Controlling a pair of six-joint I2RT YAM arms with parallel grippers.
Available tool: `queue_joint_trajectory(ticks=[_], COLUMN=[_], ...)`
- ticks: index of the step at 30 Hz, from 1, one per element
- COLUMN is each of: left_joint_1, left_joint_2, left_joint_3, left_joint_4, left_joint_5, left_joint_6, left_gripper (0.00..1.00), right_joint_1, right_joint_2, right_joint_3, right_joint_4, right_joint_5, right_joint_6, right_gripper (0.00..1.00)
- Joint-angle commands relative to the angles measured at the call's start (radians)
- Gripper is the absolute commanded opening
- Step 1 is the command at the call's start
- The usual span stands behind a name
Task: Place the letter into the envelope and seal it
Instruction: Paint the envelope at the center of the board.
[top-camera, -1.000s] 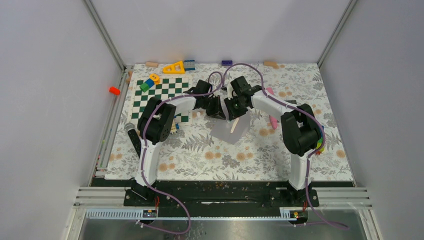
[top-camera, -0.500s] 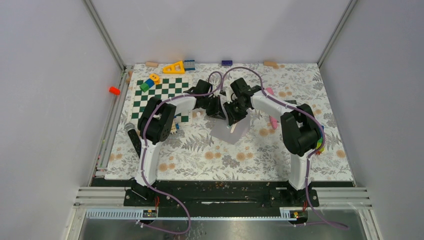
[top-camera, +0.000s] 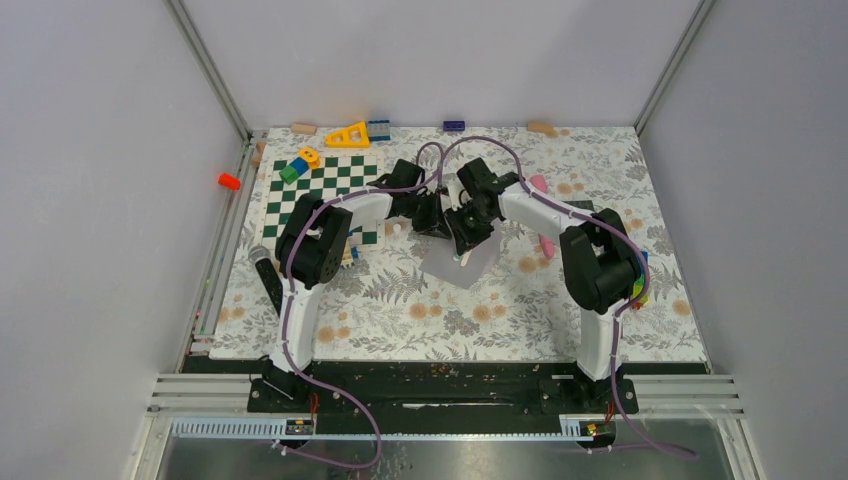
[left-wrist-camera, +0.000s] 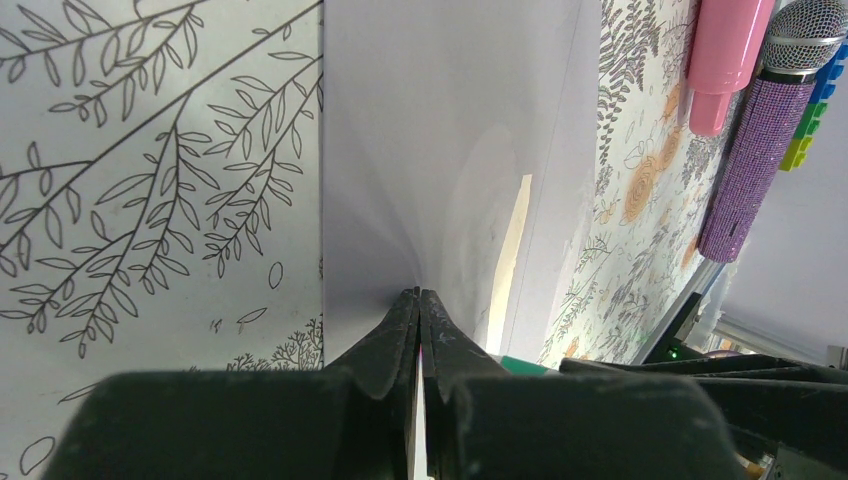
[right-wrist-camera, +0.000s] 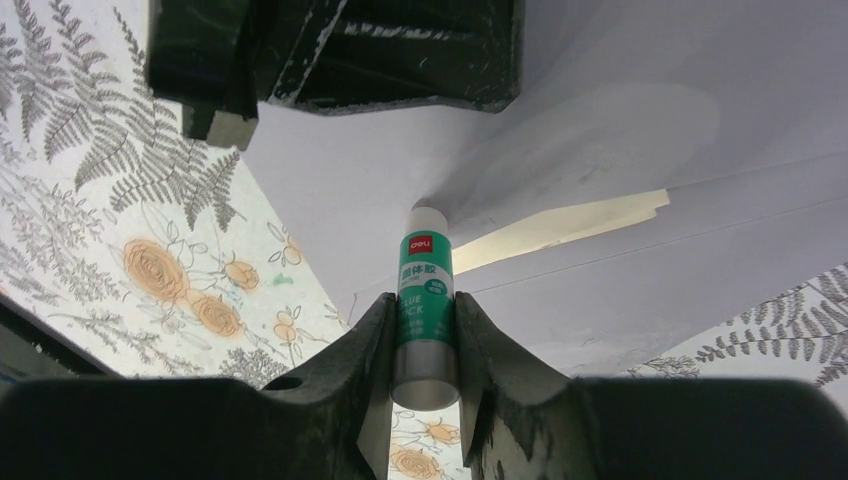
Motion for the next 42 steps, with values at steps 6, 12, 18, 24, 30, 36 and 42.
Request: queue_joint_trajectory(ticks=[6, 12, 18, 24, 30, 36, 42], left_joint_1=[-0.010, -0.012, -0.011, -0.012, -0.012, -0.012, -0.012], left_joint_2=[0.027, 0.028, 0.031, 0.033, 0.033, 0.033, 0.031], left_joint_3=[0.021, 0.022, 0.027, 0.031, 0.030, 0.029, 0.030], left_joint_4=[-0.010, -0.010, -0.013, -0.017, -0.016, -0.016, -0.016], left_joint_5=[-0.062, -0.059, -0.060, -0.062, -0.064, -0.066, -0.067], left_joint_6=[0.039, 0.042, 0.046, 0.043, 0.040, 0.039, 0.039], left_gripper=[0.00, 0.00, 0.00, 0.00, 0.00, 0.00, 0.00], right_joint_1=[0.025, 0.025, 0.025, 0.025, 0.025, 0.025, 0.024], right_joint_2=[-0.030, -0.022, -0.008, -0.019, -0.040, -0.068, -0.084], right_joint_3=[0.007, 0.016, 0.016, 0.007, -0.018, -0.042, -0.050], right_joint_4=[0.134, 0.178, 0.165, 0.092, 0.047, 0.026, 0.006], right_joint_5=[0.181, 0.222, 0.204, 0.147, 0.121, 0.109, 0.088], right_joint_6=[0.013, 0.020, 0.004, -0.033, -0.065, -0.076, -0.081], right_gripper=[0.00, 0.00, 0.00, 0.00, 0.00, 0.00, 0.00])
